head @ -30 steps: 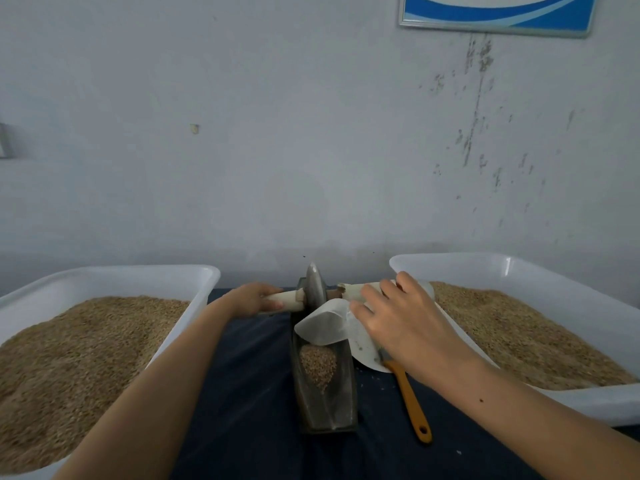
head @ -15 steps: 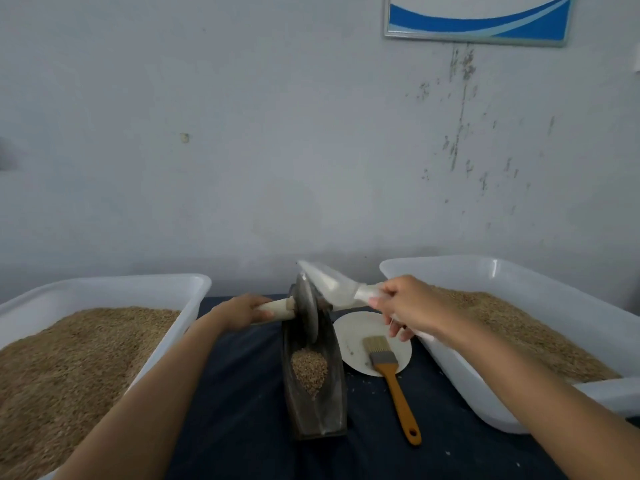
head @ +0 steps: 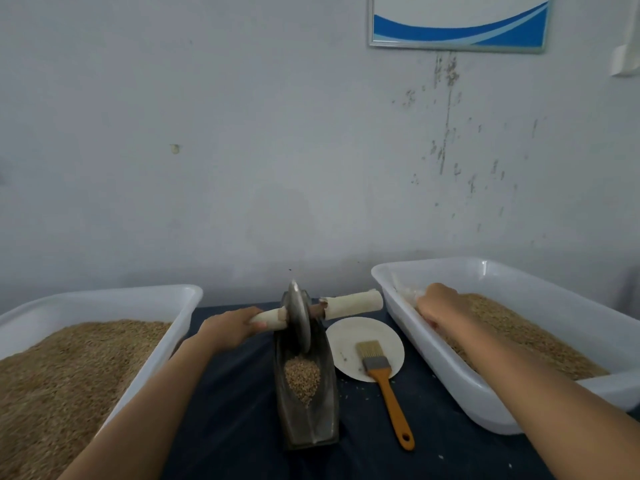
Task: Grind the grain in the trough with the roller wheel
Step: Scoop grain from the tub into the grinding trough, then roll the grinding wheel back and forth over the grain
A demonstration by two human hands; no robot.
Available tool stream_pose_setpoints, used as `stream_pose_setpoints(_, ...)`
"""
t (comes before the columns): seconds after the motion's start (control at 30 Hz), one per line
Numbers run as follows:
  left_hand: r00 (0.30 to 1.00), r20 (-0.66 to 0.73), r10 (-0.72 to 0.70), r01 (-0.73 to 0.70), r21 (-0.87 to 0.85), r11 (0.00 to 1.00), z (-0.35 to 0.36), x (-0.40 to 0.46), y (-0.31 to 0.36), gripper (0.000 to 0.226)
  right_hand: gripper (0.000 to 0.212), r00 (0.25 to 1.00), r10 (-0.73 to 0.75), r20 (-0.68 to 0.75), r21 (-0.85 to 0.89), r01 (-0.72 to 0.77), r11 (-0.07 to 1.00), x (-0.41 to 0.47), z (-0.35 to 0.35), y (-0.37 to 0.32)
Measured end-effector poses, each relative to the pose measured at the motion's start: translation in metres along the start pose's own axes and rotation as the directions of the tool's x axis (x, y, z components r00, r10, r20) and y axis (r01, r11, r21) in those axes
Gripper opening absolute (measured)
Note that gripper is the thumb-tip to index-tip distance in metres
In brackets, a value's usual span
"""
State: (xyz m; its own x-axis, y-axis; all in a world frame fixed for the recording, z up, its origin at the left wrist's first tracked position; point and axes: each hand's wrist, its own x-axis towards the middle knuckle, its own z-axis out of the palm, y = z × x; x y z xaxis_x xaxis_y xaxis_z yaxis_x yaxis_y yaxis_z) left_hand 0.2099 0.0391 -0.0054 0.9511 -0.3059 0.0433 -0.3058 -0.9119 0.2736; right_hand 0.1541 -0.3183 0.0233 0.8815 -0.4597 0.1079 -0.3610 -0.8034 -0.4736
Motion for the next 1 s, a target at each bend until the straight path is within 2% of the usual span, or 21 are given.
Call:
stream_pose_setpoints(0.13, 0.996, -0.077, 0.047, -0.028, 0.226, 0.974, 0.0, -0.007, 0.007, 0.041, 0.036, 0.996, 0.014, 0.093, -0.009, -0.014, 1.0, 0.007, 0.013, 0.004)
stream_pose_setpoints(0.2, 0.996, -0.071, 0.049, -0.031, 0.227, 0.973, -0.002, -0.008, 0.009, 0.041, 0.034, 0.993, 0.023, 0.118, -0.019, -0.021, 1.0, 0.01, 0.01, 0.004)
stream_pose_setpoints(0.27, 0.998, -0.051, 0.037, -0.026, 0.198, 0.98, -0.002, -0.01, 0.009, 0.04, 0.033, 0.993, 0.0, 0.117, -0.125, 0.015, 0.992, 0.007, 0.004, -0.003)
stream_pose_setpoints(0.33, 0.999, -0.034, 0.03, -0.024, 0.179, 0.984, -0.001, -0.01, 0.008, 0.04, 0.03, 0.995, -0.096, -0.034, -0.267, 0.083, 0.96, -0.002, 0.0, -0.016)
stream_pose_setpoints(0.4, 0.999, -0.032, 0.026, -0.02, 0.185, 0.983, 0.0, -0.01, 0.007, 0.04, 0.017, 0.93, -0.334, -0.154, -0.268, 0.286, 0.92, -0.013, 0.003, -0.035)
stream_pose_setpoints(0.47, 0.999, -0.037, 0.022, -0.015, 0.199, 0.98, 0.0, -0.009, 0.007, 0.04, 0.025, 0.817, -0.575, -0.037, -0.202, 0.558, 0.805, -0.023, 0.012, -0.056)
stream_pose_setpoints(0.5, 0.999, -0.036, 0.019, -0.012, 0.201, 0.98, 0.0, -0.009, 0.007, 0.04, 0.034, 0.767, -0.638, 0.074, -0.181, 0.639, 0.748, -0.026, 0.019, -0.065)
stream_pose_setpoints(0.57, 0.999, -0.031, 0.019, -0.012, 0.201, 0.979, 0.0, -0.009, 0.007, 0.039, 0.041, 0.704, -0.664, 0.251, -0.229, 0.71, 0.666, -0.029, 0.036, -0.078)
stream_pose_setpoints(0.6, 0.999, -0.031, 0.019, -0.012, 0.207, 0.978, 0.0, -0.009, 0.007, 0.039, 0.042, 0.697, -0.656, 0.289, -0.273, 0.717, 0.641, -0.028, 0.045, -0.082)
stream_pose_setpoints(0.67, 0.999, -0.037, 0.023, -0.014, 0.22, 0.975, 0.001, -0.009, 0.007, 0.038, 0.048, 0.705, -0.654, 0.275, -0.344, 0.707, 0.617, -0.022, 0.063, -0.085)
stream_pose_setpoints(0.8, 0.999, -0.032, 0.037, -0.029, 0.213, 0.977, 0.001, -0.009, 0.006, 0.039, 0.048, 0.691, -0.712, 0.122, -0.408, 0.689, 0.599, -0.007, 0.087, -0.081)
stream_pose_setpoints(0.87, 0.997, -0.046, 0.055, -0.039, 0.305, 0.952, 0.004, -0.008, 0.007, 0.04, 0.042, 0.68, -0.727, 0.09, -0.394, 0.695, 0.602, -0.001, 0.095, -0.081)
stream_pose_setpoints(0.93, 0.989, -0.127, 0.07, -0.015, 0.385, 0.923, 0.011, -0.006, 0.01, 0.038, 0.035, 0.681, -0.724, 0.113, -0.375, 0.704, 0.603, 0.002, 0.1, -0.081)
stream_pose_setpoints(1.0, 0.971, -0.23, 0.055, 0.036, 0.376, 0.926, 0.018, -0.004, 0.018, 0.031, 0.033, 0.679, -0.727, 0.105, -0.356, 0.708, 0.61, 0.002, 0.104, -0.08)
